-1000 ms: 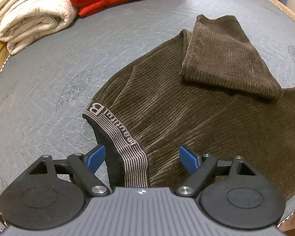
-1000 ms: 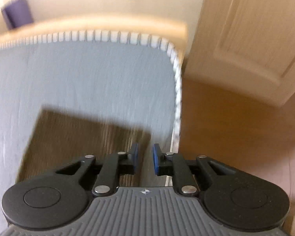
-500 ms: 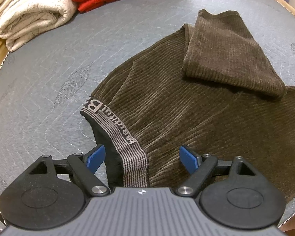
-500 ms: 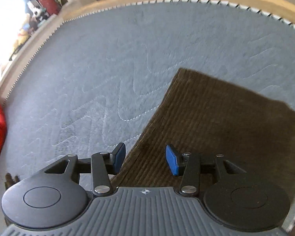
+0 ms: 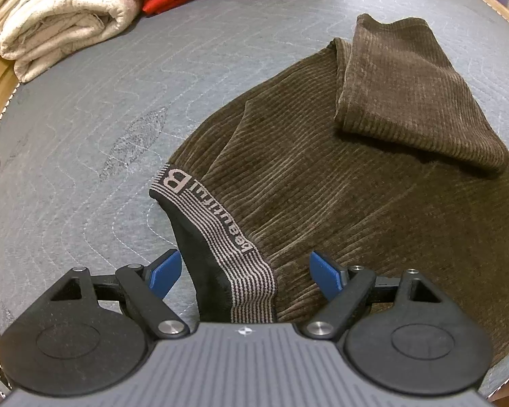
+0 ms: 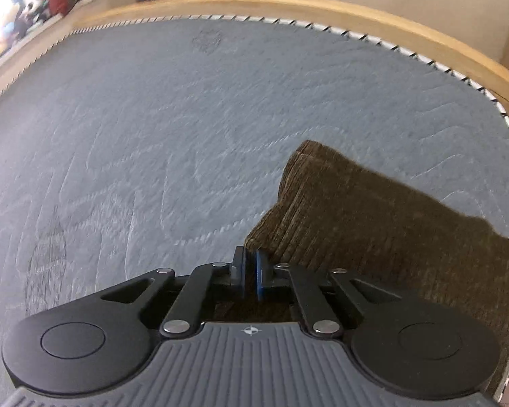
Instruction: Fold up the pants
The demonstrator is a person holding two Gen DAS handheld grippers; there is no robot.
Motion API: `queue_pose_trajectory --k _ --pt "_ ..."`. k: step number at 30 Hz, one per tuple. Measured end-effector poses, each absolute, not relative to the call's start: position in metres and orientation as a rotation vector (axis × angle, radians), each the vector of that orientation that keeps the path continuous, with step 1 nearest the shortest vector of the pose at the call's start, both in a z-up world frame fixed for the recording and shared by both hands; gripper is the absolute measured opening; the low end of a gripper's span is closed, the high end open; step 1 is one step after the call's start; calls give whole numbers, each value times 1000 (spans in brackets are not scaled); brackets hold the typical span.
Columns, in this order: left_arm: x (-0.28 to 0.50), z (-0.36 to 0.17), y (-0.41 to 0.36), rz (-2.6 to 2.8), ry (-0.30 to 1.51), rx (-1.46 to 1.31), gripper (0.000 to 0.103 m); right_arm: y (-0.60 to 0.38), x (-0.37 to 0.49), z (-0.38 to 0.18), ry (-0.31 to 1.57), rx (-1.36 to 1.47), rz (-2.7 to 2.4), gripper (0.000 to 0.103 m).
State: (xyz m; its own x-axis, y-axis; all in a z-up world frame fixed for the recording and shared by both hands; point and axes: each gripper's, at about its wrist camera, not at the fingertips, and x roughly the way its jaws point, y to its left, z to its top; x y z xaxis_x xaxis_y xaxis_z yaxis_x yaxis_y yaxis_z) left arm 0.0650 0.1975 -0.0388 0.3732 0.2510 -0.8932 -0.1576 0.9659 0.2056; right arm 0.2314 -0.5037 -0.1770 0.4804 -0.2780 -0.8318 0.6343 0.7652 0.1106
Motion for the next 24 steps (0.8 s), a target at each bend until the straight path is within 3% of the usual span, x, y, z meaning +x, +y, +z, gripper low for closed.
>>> queue_pose_trajectory --k 4,12,13,15,18,24 --pt "63 -42 191 238 1163 111 87 -489 213 -153 877 395 -642 27" --pt "55 -38 175 162 1136 76 85 -430 161 -78 694 275 -431 38" --pt "53 -37 172 138 1136 62 82 -427 155 -70 682 282 -414 39" --pt "51 -40 167 98 1150 47 56 -422 137 -56 663 320 -375 42" --pt "46 -49 160 64 1193 87 30 -416 109 -39 624 396 -349 42" --pt "43 -92 168 123 1392 134 29 -389 63 -20 558 527 -312 44"
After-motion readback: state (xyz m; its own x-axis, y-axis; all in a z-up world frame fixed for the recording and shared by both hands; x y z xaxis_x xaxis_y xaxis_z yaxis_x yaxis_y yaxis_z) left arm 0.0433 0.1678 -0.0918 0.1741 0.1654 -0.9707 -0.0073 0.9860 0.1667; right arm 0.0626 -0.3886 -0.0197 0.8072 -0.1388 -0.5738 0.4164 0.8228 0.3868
